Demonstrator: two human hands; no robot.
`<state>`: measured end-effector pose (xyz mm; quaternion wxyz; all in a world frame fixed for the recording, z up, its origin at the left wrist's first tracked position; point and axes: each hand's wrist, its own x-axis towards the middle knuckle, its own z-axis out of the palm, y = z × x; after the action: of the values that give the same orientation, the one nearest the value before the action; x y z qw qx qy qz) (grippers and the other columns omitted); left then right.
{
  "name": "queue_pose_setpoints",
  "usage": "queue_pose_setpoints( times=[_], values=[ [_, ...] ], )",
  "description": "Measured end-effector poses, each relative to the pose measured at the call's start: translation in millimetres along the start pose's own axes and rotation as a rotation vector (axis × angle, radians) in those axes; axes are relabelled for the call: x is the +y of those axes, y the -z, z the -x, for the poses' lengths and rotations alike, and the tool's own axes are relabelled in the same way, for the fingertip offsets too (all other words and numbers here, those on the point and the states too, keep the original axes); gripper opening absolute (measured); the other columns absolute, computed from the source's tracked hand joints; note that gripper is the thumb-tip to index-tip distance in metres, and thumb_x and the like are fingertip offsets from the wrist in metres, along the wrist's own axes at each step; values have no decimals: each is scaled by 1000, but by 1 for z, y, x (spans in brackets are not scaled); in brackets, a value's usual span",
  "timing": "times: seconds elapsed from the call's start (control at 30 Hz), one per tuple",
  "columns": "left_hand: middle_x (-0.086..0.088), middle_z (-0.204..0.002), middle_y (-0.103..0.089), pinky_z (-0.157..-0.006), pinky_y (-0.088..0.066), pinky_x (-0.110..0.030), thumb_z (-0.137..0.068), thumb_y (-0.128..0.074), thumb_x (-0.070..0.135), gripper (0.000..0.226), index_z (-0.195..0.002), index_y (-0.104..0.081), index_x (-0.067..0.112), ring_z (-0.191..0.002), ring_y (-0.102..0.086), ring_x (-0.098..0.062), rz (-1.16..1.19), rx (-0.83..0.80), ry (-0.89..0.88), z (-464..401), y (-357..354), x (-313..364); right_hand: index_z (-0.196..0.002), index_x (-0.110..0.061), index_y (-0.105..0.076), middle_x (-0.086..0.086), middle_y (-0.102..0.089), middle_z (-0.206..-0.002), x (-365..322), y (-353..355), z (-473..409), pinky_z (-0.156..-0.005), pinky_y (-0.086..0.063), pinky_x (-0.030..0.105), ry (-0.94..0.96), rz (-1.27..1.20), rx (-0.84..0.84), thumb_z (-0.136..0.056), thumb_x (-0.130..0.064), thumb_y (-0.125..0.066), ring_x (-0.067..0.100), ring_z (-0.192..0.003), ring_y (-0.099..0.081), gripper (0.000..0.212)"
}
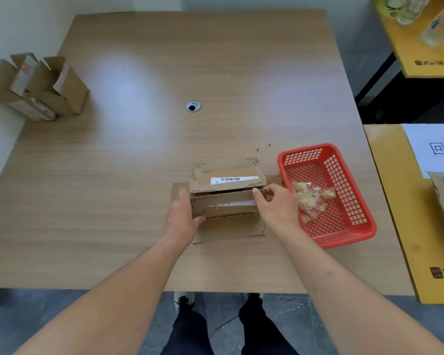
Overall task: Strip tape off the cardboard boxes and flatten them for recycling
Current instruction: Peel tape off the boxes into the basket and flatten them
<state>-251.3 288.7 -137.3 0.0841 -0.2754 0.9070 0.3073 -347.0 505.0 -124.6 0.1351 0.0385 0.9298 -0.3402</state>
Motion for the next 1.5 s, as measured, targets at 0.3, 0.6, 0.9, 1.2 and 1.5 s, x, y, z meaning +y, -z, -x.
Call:
queue_pose_setpoints(
  times=[0.3, 0.6, 0.9, 1.2, 1.5],
  values=[
    [1, -88, -42, -60, -46, -34, -71, -71, -6, 48, -71, -30, 20, -72, -48, -29, -39, 2, -109, -4, -9, -11, -126, -32, -72, 4, -36, -159, -8, 1, 2, -115, -32, 30, 6, 22, -271, -93, -27, -66, 19, -146, -38, 34],
    [-5, -163, 13, -83, -57, -37, -80, -52, -12, 103, -147, -22, 61, -123, -50, -41, -158, -278, -164, 17, -2, -10, -140, -74, 21, 15, -12, -164, -24, 3, 8, -109, -45, 54, 90, 237, -378, -85, -24, -78, 43, -135, -44, 124],
    [-22, -157, 6, -82, -56, -35, -89, -69, 16, 98, -155, -6, 52, -129, -39, -38, -606, -141, -319, 19, -4, -10, -139, -58, 42, 23, -45, -135, -34, -17, -2, -84, -56, 48, 109, 475, -217, -82, -55, -77, 39, -104, -60, 132],
    [-7, -132, -52, -51, -42, -31, -76, -76, -7, 51, -101, -40, 19, -67, -57, -32, -269, 119, -413, 2, 1, -32, -152, -55, 20, 24, -40, -137, -33, -12, -13, -95, -45, 50, 52, 239, -96, -99, -47, -37, 40, -98, -54, 78],
    [5, -79, -61, -63, -48, -24, -86, -78, 8, 44, -96, -42, 32, -70, -58, -12, 352, 268, -173, -13, 55, -29, -131, -36, -40, 12, -40, -134, -31, -3, -28, -105, -36, 49, 125, -55, 23, -100, -66, -39, 37, -120, -49, 43]
  ],
)
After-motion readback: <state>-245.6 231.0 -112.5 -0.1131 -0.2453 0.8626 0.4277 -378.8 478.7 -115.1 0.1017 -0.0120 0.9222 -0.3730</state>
